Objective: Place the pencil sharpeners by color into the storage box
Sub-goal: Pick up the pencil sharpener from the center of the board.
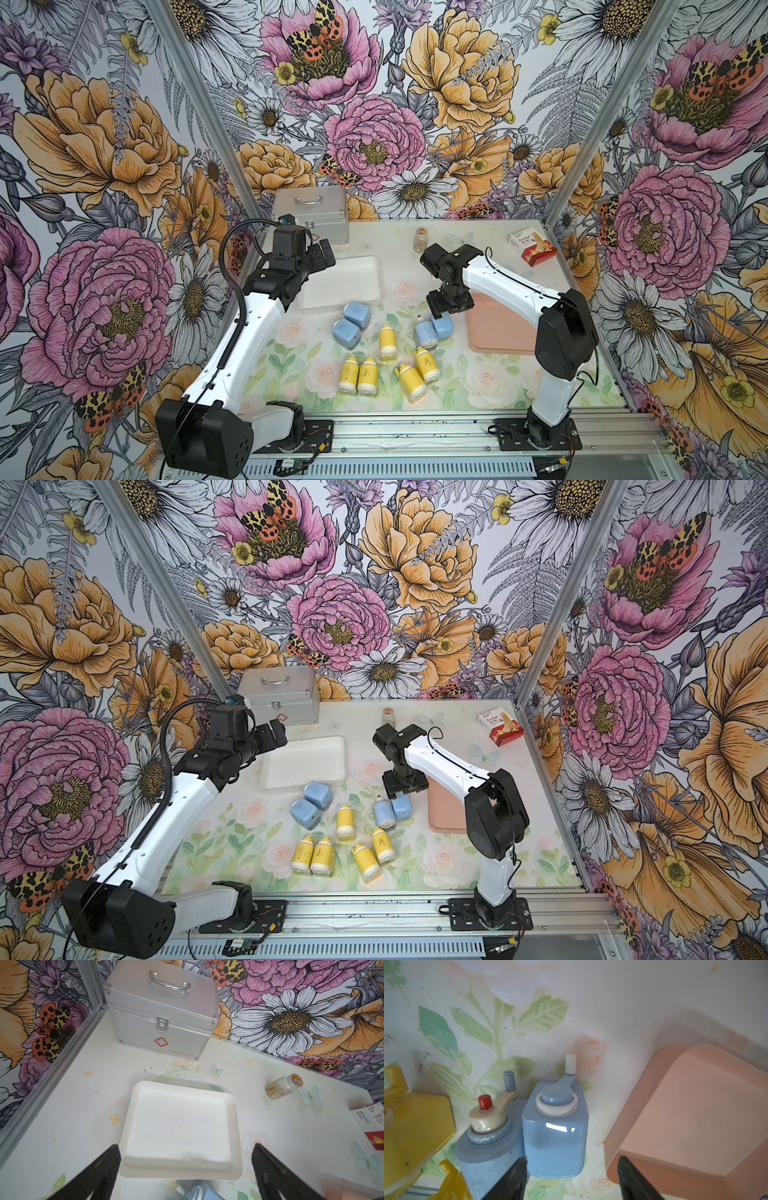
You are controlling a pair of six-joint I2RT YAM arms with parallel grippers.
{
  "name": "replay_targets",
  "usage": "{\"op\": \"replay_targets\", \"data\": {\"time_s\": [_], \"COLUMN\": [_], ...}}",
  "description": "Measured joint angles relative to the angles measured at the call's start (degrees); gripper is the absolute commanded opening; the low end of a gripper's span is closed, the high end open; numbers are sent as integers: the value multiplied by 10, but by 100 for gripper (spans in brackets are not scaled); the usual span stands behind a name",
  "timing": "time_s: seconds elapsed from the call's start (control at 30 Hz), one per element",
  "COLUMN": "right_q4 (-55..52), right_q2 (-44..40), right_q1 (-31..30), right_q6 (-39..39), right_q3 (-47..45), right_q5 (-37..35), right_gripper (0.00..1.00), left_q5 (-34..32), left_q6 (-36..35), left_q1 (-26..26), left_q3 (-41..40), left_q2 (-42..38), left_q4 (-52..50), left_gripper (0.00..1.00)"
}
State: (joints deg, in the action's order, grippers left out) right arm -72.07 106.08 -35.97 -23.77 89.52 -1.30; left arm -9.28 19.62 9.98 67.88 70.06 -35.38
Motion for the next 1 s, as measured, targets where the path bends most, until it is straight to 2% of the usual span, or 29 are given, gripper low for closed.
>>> {"op": "replay_targets", "data": {"time_s": [0.63,1.0], "right_q4": [39,64], "right_q2": [17,33], "right_q1": [0,0], "right_q6": [0,0], "right_q3": [-34,-57], "right_q5": [31,42], "right_gripper": [68,62], "left_q5": [2,2], "left_q6": [0,0], "left_q1": [0,0], "left_q3": [0,0], "left_q2": [0,0], "left_q4": [0,0], "left_gripper": [99,99]}}
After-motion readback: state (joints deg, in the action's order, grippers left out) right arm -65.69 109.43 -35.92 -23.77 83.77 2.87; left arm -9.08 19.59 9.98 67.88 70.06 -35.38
